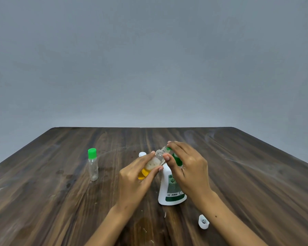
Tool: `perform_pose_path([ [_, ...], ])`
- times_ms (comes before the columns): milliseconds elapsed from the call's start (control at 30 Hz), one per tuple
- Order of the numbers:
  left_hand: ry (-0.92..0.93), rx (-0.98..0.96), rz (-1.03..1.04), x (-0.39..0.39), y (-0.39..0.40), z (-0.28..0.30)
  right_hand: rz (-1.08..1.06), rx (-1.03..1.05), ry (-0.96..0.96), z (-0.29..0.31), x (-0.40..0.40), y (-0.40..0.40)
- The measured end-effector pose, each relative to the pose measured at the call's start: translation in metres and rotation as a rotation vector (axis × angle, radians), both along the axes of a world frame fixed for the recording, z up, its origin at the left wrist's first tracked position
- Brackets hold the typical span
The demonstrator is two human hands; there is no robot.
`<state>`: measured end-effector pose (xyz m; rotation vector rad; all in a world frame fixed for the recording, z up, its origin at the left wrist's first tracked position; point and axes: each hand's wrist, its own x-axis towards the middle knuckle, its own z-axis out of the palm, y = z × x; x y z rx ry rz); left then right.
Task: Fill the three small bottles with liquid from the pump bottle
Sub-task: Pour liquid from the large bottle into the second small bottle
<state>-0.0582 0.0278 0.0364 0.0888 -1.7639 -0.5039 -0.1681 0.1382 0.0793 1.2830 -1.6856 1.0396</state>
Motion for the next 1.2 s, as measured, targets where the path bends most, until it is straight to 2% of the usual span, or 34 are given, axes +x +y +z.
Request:
perform_pose_path([
  [433, 0.023, 0.024, -0.023, 0.001, 0.003, 0.007, 0.081, 0.181, 0.022, 0.011, -0.006, 0.011],
  [667, 0.003, 0.034, -0.015, 0.001, -0.001, 0.003, 0.054, 0.259, 0.044, 0.018, -0.008, 0.014],
  [1200, -0.028, -0.003, -0.017, 0.003, 0.001, 0.006, 0.036, 0.122, 0.006, 0.002, 0.000, 0.008],
])
